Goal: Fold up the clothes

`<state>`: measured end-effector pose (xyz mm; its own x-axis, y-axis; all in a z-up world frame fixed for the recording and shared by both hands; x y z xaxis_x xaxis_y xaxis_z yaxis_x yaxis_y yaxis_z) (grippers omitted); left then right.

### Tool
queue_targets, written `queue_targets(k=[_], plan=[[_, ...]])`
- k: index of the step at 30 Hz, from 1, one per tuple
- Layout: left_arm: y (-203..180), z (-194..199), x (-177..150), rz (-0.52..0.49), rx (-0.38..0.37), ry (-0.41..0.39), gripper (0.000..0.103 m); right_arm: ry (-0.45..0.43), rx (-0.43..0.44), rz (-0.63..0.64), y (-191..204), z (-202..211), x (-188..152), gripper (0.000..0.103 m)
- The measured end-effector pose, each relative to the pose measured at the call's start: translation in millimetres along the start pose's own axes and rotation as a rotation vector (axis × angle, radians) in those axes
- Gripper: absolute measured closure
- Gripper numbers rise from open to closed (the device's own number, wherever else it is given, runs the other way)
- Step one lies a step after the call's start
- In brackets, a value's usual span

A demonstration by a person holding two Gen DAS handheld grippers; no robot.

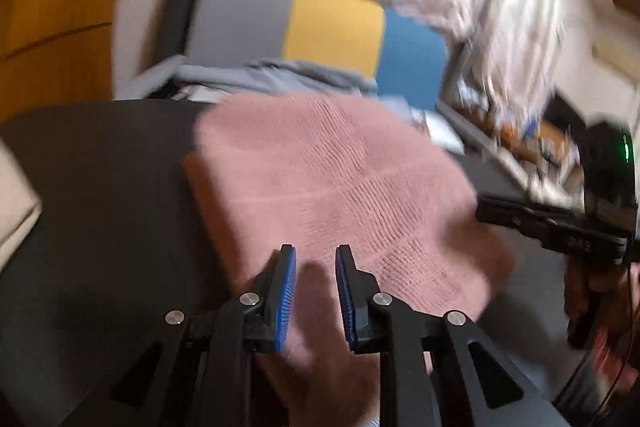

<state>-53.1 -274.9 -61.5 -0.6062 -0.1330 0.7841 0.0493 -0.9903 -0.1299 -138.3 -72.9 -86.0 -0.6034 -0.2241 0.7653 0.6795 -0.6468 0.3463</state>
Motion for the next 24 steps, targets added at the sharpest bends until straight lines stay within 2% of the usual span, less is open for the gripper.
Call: queue_targets(k=[1,4,7,10,12,14,15,16,17,18,19,20,21,24], plan=[[3.3,7.3,-2.3,0.019,-0.008,-0.014,0.081,0.001,0.011,0.004,3.4,4.5,-2.6,0.074],[-2.6,7.9,-22.0,-0.055,0.026,0.009,0.081,0.048,0.039,0.015,11.4,4.4,-18.3,0.074],[-9.8,6.5,-43.4,-0.127,0.048,0.033,0.081,0.157,-0.016,0.036,5.1,-13.9,-46.0,0.075],[0.0,10.5,-39.4,-0.038,-0.029,0.067,0.08,0.172,0.01,0.029,2.5,-15.3,-48.1,0.073],[17.2,10.9,-24.0,0.091,-0.104,0.084,0.08,0.167,0.059,-0.004,1.4,-7.7,-34.9,0.069],[41.0,8.9,-4.6,0.251,-0.162,0.072,0.069,0.114,0.081,-0.026,-1.9,4.7,-15.0,0.047],[52.8,5.1,4.8,0.326,-0.181,0.075,0.055,0.08,0.078,-0.035,-4.9,10.9,-4.6,0.028],[61.1,-4.9,11.4,0.377,-0.179,0.1,0.033,0.051,0.07,-0.053,-12.2,14.5,6.4,0.02],[69.4,-14.9,18.0,0.428,-0.178,0.124,0.022,0.032,0.085,-0.094,-23.2,14.2,17.8,0.02],[76.1,-25.1,23.7,0.473,-0.185,0.155,0.007,0.036,0.105,-0.134,-33.5,9.4,24.1,0.02],[77.4,-36.9,26.4,0.503,-0.221,0.205,0.0,0.042,0.125,-0.176,-44.4,3.9,30.5,0.02],[76.2,-48.9,27.3,0.526,-0.264,0.263,0.0,0.057,0.147,-0.229,-58.9,-6.0,36.0,0.02],[75.6,-56.1,26.5,0.53,-0.273,0.298,0.0,0.073,0.166,-0.271,-68.3,-14.0,38.2,0.02],[67.6,-78.8,22.2,0.461,-0.259,0.377,0.0,0.109,0.26,-0.421,-92.6,-39.4,37.6,0.02]])
Point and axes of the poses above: each gripper's, at about its wrist camera, not at the fingertips, and z roughly against the way its jaws point, y to its left, x to its top, the point moved 7 cm from there along -z, roughly the way its jaws point, and after that the axes turned 15 degrees about x, right-handed, at the moved point
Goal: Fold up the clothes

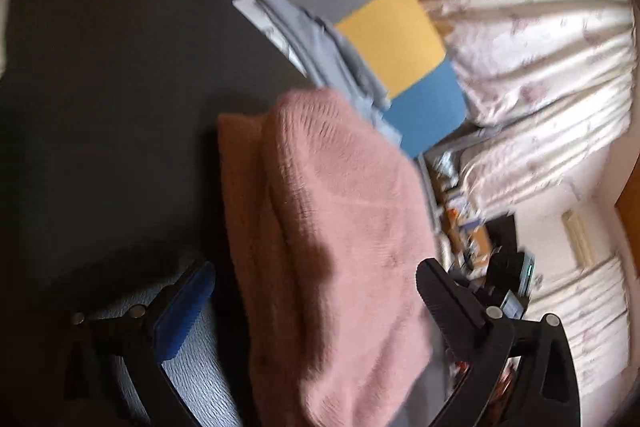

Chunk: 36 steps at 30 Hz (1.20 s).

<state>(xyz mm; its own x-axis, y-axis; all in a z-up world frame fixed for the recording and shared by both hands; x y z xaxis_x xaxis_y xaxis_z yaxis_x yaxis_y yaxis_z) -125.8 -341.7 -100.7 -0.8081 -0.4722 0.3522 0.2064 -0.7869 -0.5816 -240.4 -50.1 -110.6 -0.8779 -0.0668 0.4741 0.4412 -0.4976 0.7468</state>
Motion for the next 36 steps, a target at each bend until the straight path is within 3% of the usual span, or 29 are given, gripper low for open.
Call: queue_targets(k=[3,5,9,12,15,17,19,21,24,26,31,36], plan=[[-5.6,-15.1,-8.2,-0.112,0.058,0.046,0.0,0.028,0.069,-0.071,-10.1,-12.4,0.9,0.016],[-11.6,-14.2,-14.6,-0.173,0.069,0.021,0.0,0.04,0.083,-0.1,-16.2,-19.2,-0.6,0.016],[-14.0,-16.6,-14.2,-0.182,0.049,-0.011,0.001,0.044,0.229,-0.216,-25.5,-34.5,-7.4,0.016],[-13.5,-17.6,-10.3,-0.167,0.006,-0.037,0.001,0.046,0.224,-0.184,-22.0,-39.6,-8.9,0.019],[-17.0,-24.8,-9.4,-0.207,0.04,-0.067,0.003,0.044,0.188,-0.173,-19.6,-44.0,-11.0,0.032],[-17.9,-29.0,-8.4,-0.257,0.101,-0.091,0.02,0.04,0.172,-0.171,-16.7,-48.2,-13.3,0.038],[-14.5,-28.5,-6.5,-0.244,0.092,-0.094,0.05,0.042,0.158,-0.157,-14.3,-53.8,-14.2,0.044],[-5.7,-29.9,-5.1,-0.137,-0.002,-0.047,0.059,0.04,0.138,-0.142,-8.9,-53.1,-14.4,0.049],[-8.7,-23.9,-7.0,-0.176,0.024,-0.077,0.064,0.034,0.109,-0.126,4.9,-53.3,-15.5,0.053],[-16.1,-12.6,-9.9,-0.226,0.043,-0.114,0.066,0.027,0.098,-0.113,16.6,-53.8,-14.2,0.054],[-20.9,39.8,-7.1,-0.242,0.02,-0.212,0.066,0.06,0.14,-0.052,70.4,-72.0,-2.5,0.055],[6.5,129.0,15.3,-0.226,0.112,-0.401,0.066,0.148,0.238,0.085,153.6,-123.2,27.8,0.055]])
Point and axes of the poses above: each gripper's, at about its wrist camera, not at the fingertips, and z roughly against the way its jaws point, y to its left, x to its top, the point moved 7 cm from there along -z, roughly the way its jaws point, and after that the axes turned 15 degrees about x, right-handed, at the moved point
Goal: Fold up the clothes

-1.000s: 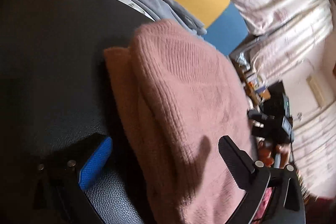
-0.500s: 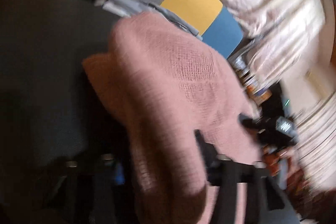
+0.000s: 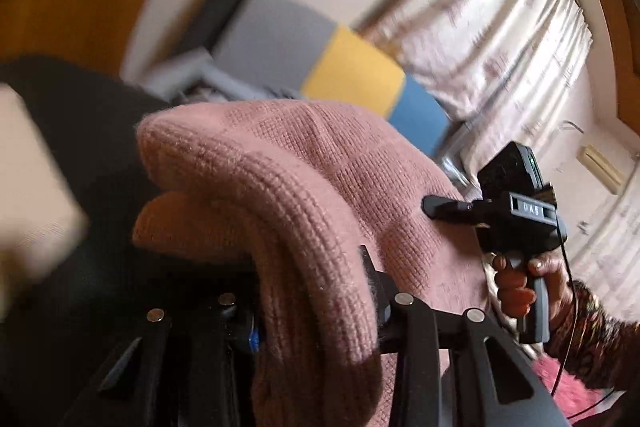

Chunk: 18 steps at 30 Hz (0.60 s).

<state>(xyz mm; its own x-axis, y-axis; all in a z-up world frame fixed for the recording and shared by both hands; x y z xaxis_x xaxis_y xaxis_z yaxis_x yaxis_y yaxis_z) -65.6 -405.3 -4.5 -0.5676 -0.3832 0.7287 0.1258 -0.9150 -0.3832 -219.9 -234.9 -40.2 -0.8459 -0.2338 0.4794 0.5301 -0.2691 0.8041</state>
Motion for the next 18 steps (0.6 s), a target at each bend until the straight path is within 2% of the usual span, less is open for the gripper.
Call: queue_targets(k=[4,7,12,16,18], plan=[[67.9,50.8,35.5,0.073,0.126,-0.098,0.066,0.092,0.105,0.1,55.9,-85.5,36.7,0.055],[121.9,80.7,60.9,0.112,0.236,-0.153,0.066,0.16,0.193,0.132,90.8,-164.8,62.3,0.055],[210.9,110.8,81.6,0.189,0.391,-0.188,0.066,0.254,0.284,0.142,124.8,-282.9,86.9,0.055],[290.6,98.3,67.6,0.26,0.496,-0.152,0.065,0.298,0.254,0.124,112.3,-365.2,88.0,0.054],[321.9,75.6,49.2,0.33,0.548,-0.096,0.065,0.333,0.189,0.086,87.4,-402.2,78.6,0.049]])
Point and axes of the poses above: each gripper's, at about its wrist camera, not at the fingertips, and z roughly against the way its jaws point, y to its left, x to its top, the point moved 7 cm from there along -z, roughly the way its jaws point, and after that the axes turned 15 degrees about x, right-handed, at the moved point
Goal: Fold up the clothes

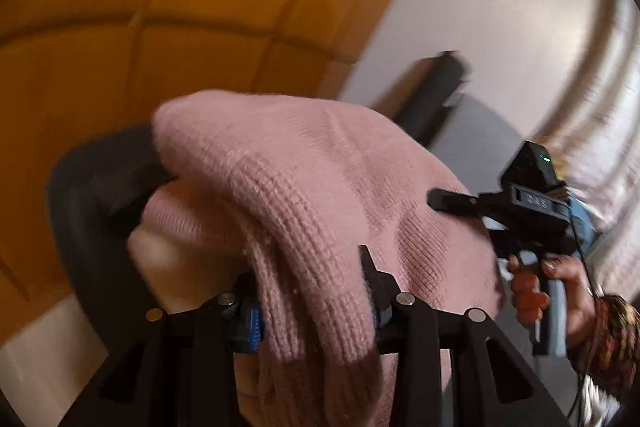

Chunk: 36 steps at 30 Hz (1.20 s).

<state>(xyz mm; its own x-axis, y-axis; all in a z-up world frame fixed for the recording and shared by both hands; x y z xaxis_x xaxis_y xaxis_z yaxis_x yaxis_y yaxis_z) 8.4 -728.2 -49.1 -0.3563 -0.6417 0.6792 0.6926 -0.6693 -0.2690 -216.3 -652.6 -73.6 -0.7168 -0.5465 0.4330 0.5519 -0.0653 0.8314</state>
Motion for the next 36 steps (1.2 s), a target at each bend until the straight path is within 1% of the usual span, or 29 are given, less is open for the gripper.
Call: queue_targets(k=[1,2,3,5,6,7,9,11,12,13,14,15,16,18,19,21,22,23,24,26,27,29,30,31,32,33,34,35,36], plan=[[3.9,-10.5,-7.4,0.013,0.009,0.015,0.063,0.019,-0.067,0.0,-19.2,-12.4,-2.7,0.04],[7.0,-18.5,-14.1,0.025,0.011,0.019,0.061,0.002,-0.083,0.013,-28.4,-13.7,-3.4,0.035],[8.3,-20.3,-19.1,0.035,-0.004,-0.003,0.058,-0.012,-0.096,0.022,-37.4,-14.6,-4.1,0.022],[9.9,-22.5,-28.3,0.056,-0.033,-0.045,0.055,-0.012,-0.09,-0.005,-48.6,-9.9,-6.5,0.013],[8.4,-19.4,-30.1,0.068,-0.04,-0.053,0.055,-0.012,-0.093,-0.011,-51.0,-5.7,-7.6,0.013],[9.2,-13.2,-30.4,0.079,-0.025,-0.065,0.055,-0.025,-0.101,0.035,-42.0,4.1,-6.4,0.018],[15.3,13.8,-28.0,0.105,0.063,-0.149,0.059,-0.096,-0.166,0.179,-18.2,28.6,4.9,0.027],[17.3,49.2,-20.2,0.097,0.185,-0.302,0.062,-0.159,-0.248,0.329,11.7,50.9,12.7,0.036],[10.6,63.2,-14.1,0.068,0.209,-0.356,0.061,-0.182,-0.291,0.401,28.0,59.5,14.8,0.048],[1.2,73.0,-8.4,0.032,0.221,-0.392,0.061,-0.169,-0.302,0.449,38.5,56.6,13.8,0.056],[-15.0,71.7,-3.4,-0.021,0.201,-0.384,0.061,-0.154,-0.308,0.492,48.2,53.4,12.4,0.057],[-30.3,68.6,0.8,-0.079,0.185,-0.375,0.061,-0.133,-0.293,0.511,53.2,48.3,8.8,0.058],[-42.8,60.0,2.1,-0.154,0.192,-0.367,0.06,-0.111,-0.28,0.53,58.0,41.6,5.8,0.059],[-64.9,29.1,0.9,-0.311,0.29,-0.347,0.06,-0.073,-0.284,0.566,63.2,15.8,6.2,0.059],[-69.7,15.2,0.8,-0.333,0.324,-0.329,0.06,-0.043,-0.291,0.578,62.9,4.5,6.2,0.059],[-61.4,-20.7,-2.9,-0.319,0.404,-0.247,0.061,0.019,-0.393,0.615,51.8,-15.3,7.9,0.061],[-60.5,-34.3,-4.8,-0.291,0.402,-0.222,0.06,0.041,-0.445,0.603,41.6,-15.5,9.3,0.061],[-56.2,-45.4,-3.3,-0.263,0.374,-0.213,0.06,0.051,-0.45,0.548,31.4,-15.6,12.0,0.061],[-47.0,-44.6,-7.0,-0.247,0.355,-0.224,0.06,0.059,-0.454,0.497,22.0,-15.7,14.5,0.061],[-40.3,-42.6,-7.4,-0.247,0.344,-0.229,0.06,0.047,-0.464,0.456,12.2,-15.7,17.4,0.061],[-36.9,-40.9,-7.7,-0.244,0.336,-0.227,0.06,0.051,-0.488,0.478,14.6,-16.8,16.6,0.061],[-36.3,-33.2,-5.7,-0.207,0.307,-0.19,0.061,0.064,-0.506,0.5,25.3,-12.2,14.6,0.06],[-31.6,-27.5,-2.9,-0.179,0.301,-0.169,0.061,0.068,-0.512,0.509,31.1,-9.0,13.6,0.056],[-29.1,-20.9,-1.2,-0.153,0.301,-0.155,0.061,0.048,-0.502,0.509,39.1,0.5,10.9,0.041],[-32.0,-11.6,-2.1,-0.133,0.311,-0.157,0.061,0.013,-0.51,0.51,47.9,15.3,0.6,0.029],[-34.8,-2.4,-3.1,-0.112,0.322,-0.16,0.061,-0.022,-0.517,0.511,56.8,30.2,-9.7,0.015],[-36.6,8.3,-6.8,-0.093,0.336,-0.164,0.06,-0.05,-0.525,0.512,64.6,44.1,-21.1,0.013],[-34.8,23.0,-18.3,-0.078,0.358,-0.171,0.06,-0.04,-0.54,0.507,65.3,51.0,-39.1,0.013],[-30.5,38.9,-32.4,-0.062,0.377,-0.168,0.059,-0.03,-0.556,0.503,66.1,58.0,-57.0,0.009]])
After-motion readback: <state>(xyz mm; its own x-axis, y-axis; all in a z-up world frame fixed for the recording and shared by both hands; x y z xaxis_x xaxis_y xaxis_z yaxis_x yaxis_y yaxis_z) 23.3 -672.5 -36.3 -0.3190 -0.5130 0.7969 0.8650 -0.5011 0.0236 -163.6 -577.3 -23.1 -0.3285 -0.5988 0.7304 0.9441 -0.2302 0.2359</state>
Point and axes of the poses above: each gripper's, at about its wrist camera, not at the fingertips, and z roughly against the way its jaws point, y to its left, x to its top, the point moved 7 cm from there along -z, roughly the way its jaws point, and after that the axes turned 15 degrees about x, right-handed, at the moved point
